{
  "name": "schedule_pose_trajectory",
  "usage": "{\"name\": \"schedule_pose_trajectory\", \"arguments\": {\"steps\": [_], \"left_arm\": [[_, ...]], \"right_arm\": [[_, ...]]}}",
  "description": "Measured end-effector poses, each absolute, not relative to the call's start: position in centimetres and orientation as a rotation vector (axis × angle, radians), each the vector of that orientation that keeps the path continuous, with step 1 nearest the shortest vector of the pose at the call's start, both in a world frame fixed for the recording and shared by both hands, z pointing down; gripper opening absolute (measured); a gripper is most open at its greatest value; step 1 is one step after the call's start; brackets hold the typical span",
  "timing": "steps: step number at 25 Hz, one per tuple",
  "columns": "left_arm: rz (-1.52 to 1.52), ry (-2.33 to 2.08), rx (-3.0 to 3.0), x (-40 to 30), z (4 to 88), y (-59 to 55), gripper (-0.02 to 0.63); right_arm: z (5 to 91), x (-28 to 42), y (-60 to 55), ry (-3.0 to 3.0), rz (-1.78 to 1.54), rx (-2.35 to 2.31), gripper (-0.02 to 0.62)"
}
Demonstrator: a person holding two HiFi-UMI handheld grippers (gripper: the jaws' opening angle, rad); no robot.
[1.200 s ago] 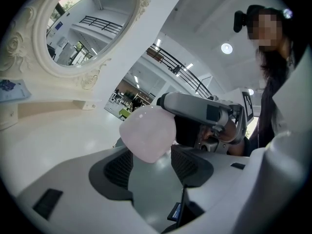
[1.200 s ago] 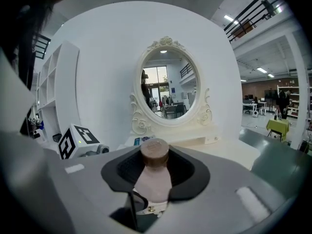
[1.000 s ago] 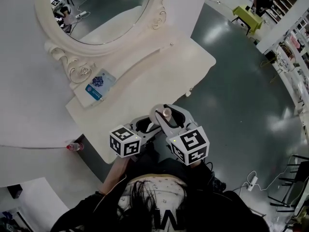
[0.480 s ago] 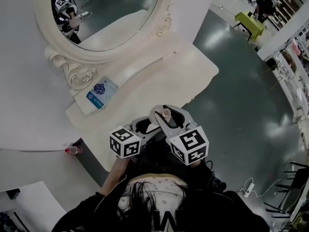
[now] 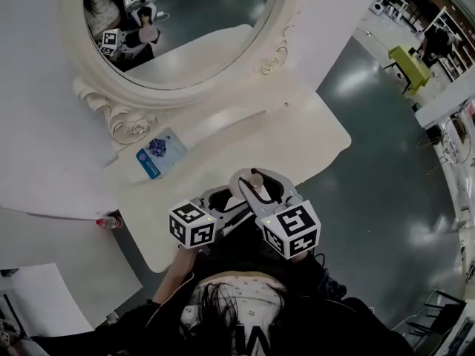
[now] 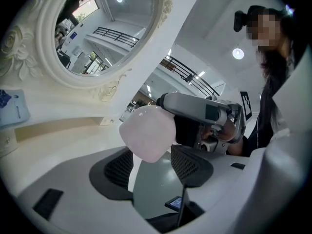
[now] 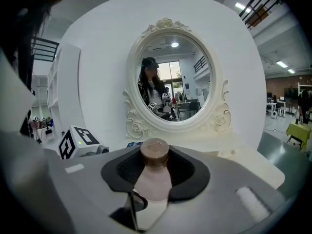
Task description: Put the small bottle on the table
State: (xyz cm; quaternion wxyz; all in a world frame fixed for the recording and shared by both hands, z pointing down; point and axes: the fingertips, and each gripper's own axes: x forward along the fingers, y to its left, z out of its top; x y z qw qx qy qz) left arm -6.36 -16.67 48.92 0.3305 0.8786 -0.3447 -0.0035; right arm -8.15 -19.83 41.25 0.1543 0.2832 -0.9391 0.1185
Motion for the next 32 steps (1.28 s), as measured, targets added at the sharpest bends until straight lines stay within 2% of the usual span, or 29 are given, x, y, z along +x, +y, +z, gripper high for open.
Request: {"name": "schedule_pose_trajectory", "arguments": {"steps": [17, 32], "left_arm": [[-0.029, -1.190, 2.169, -6.0, 50.1, -26.0, 0.230], [-0.089, -1.410, 1.973, -10.6, 50.8, -27.3, 0.230]], "right_arm": [[42.3, -8.7, -29.4, -2.731, 0.377, 0.428, 0.141], [44.3, -9.5, -37.8, -2.725, 0.459, 0.392, 0.141]]}}
